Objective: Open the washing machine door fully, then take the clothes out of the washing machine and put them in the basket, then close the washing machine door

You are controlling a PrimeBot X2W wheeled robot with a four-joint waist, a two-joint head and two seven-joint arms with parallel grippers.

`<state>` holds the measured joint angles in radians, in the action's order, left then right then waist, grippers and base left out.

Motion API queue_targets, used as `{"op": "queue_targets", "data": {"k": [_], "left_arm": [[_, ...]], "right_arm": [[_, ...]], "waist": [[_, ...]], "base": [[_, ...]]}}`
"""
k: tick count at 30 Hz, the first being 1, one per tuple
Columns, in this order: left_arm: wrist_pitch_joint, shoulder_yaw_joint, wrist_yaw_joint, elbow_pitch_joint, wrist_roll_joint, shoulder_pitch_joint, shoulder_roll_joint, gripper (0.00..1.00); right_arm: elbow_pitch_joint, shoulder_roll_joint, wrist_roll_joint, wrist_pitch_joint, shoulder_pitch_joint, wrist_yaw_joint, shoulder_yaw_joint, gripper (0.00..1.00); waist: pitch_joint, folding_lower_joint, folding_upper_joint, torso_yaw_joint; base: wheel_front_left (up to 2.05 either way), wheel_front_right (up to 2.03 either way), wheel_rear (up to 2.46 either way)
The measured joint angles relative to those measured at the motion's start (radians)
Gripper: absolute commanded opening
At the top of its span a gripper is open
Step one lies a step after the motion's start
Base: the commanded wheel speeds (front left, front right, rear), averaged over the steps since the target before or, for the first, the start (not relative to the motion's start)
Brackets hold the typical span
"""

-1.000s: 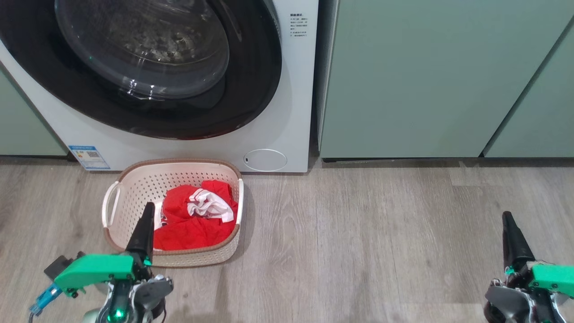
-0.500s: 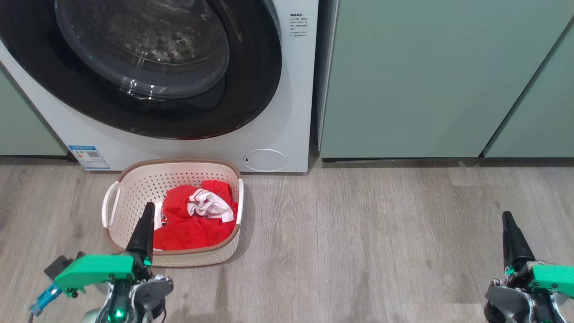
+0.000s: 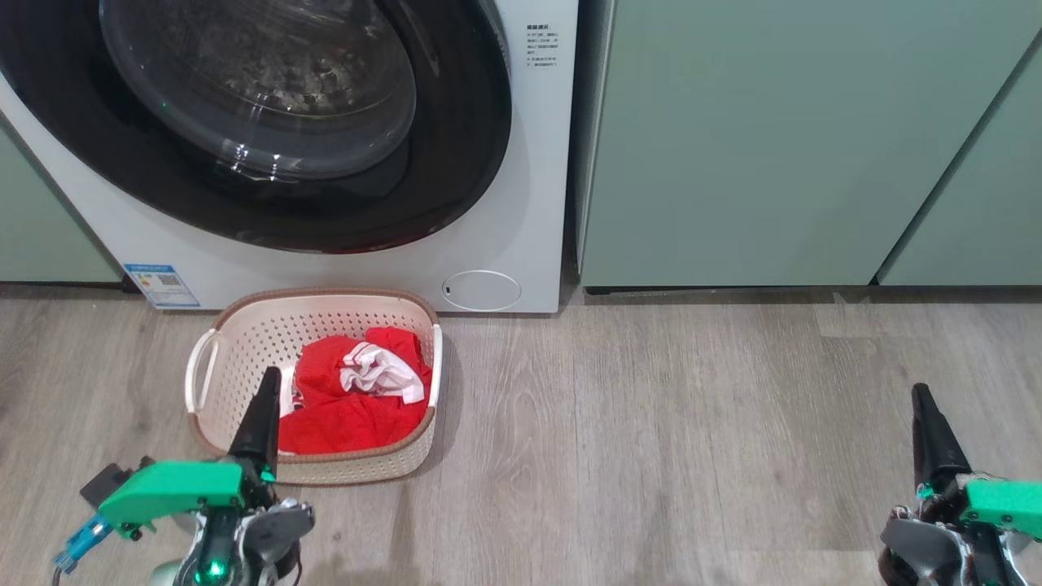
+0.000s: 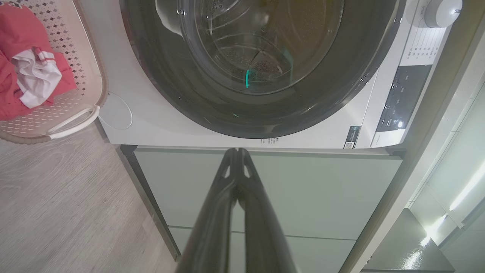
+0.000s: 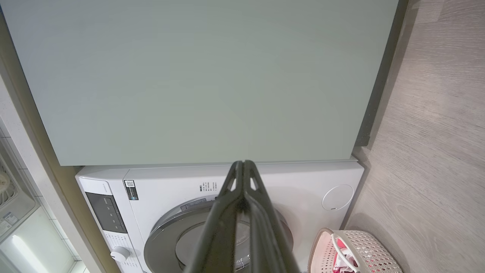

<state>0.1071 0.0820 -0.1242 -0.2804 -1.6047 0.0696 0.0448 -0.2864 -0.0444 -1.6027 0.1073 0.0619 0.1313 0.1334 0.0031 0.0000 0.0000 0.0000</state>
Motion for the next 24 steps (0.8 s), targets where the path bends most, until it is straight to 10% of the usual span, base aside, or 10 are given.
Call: {"op": "queue_targets", "data": {"k": [24], "left_arm": [[0.0,0.0,0.0,0.0,0.0,0.0,0.0,0.0]], "right_arm": [[0.0,0.0,0.0,0.0,0.0,0.0,0.0,0.0]], "waist": [[0.0,0.0,0.0,0.0]], "base": [[0.0,0.0,0.0]]}}
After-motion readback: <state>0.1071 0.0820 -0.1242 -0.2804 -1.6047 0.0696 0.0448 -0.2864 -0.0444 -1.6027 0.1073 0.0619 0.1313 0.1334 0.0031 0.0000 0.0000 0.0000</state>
